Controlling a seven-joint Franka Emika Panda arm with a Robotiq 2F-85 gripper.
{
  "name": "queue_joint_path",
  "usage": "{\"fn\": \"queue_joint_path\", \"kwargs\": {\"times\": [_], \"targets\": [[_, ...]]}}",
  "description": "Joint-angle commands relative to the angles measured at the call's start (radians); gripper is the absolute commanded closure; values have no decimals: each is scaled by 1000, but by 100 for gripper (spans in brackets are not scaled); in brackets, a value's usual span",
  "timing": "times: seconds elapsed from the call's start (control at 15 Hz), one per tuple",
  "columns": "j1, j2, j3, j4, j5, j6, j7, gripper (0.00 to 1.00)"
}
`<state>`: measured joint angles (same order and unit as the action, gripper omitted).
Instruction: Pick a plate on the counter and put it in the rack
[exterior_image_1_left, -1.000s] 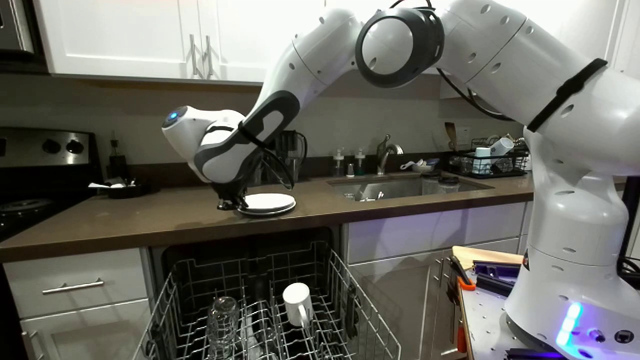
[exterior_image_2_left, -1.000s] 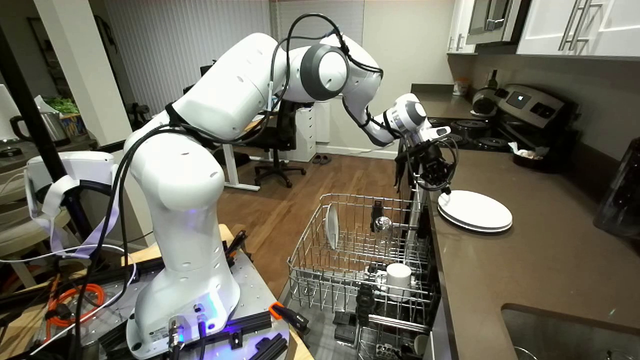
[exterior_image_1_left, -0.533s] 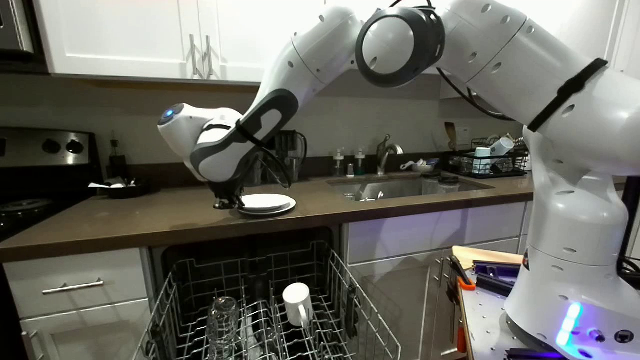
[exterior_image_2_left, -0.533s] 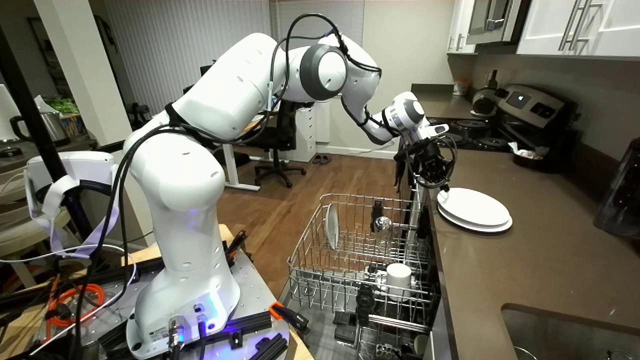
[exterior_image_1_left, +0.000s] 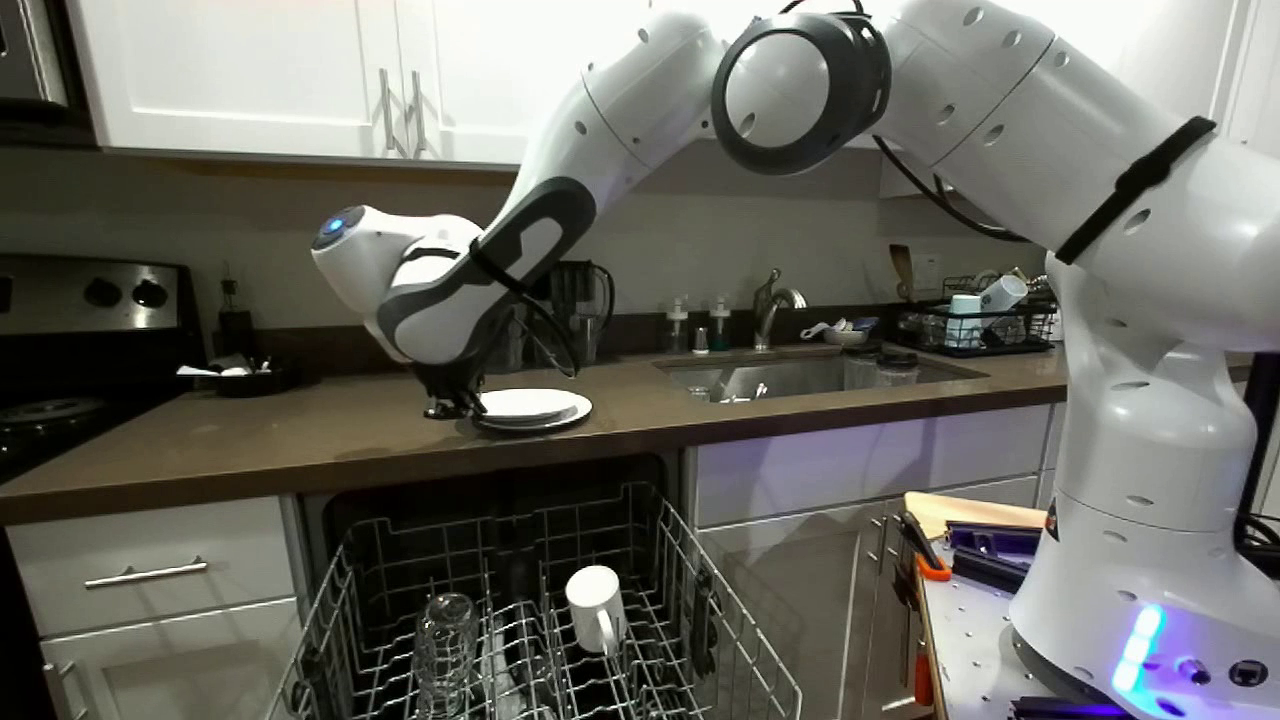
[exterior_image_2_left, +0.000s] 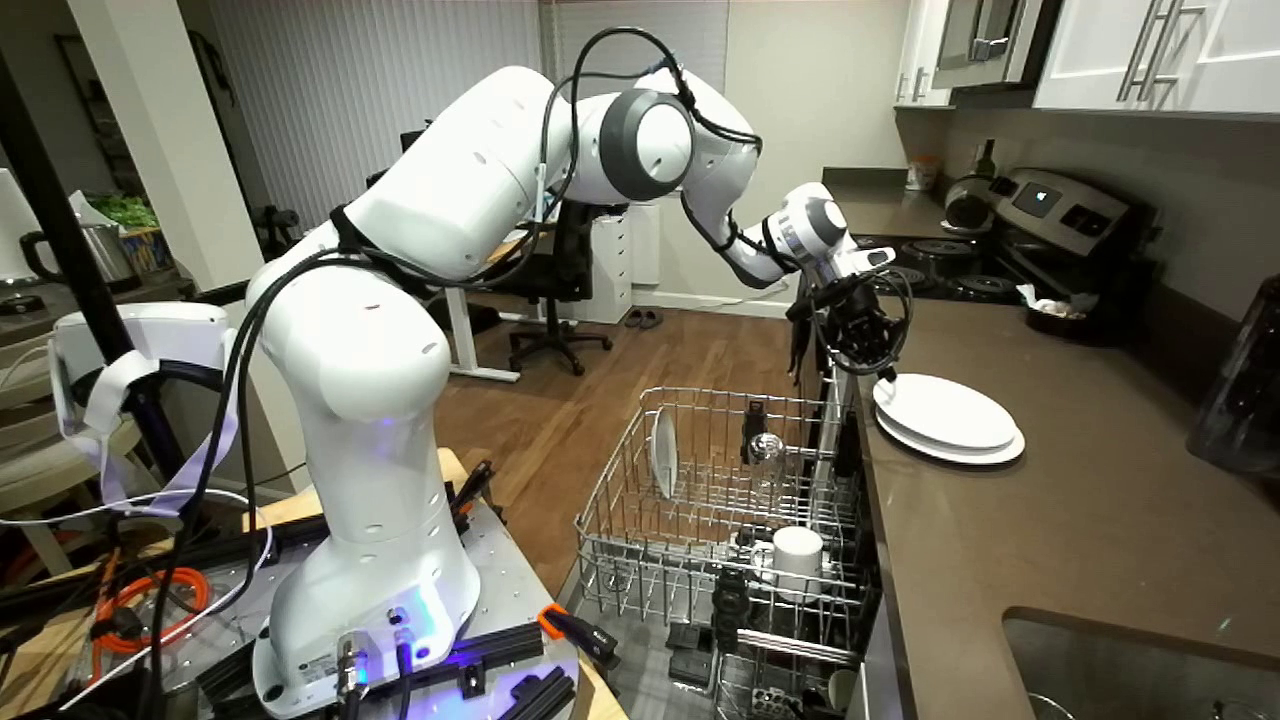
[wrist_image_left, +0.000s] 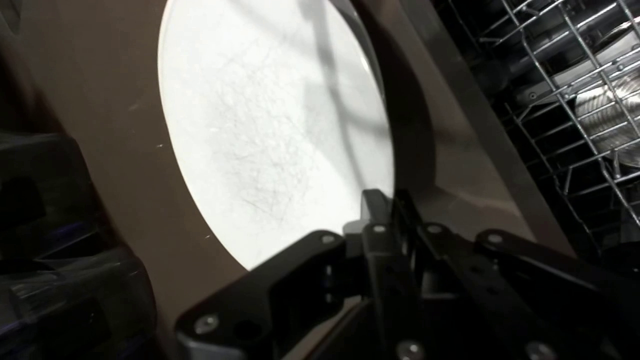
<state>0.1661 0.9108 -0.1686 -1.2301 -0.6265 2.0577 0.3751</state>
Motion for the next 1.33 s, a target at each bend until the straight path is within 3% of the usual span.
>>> {"fn": "queue_joint_path", "kwargs": {"times": [0.0,0.73,1.27], "targets": [[5,11,0,32,15,-9,-53,93],[9,17,-1,33,15,-13,-60,75],[28,56,-20,81,-12,-69,-63,77]]}}
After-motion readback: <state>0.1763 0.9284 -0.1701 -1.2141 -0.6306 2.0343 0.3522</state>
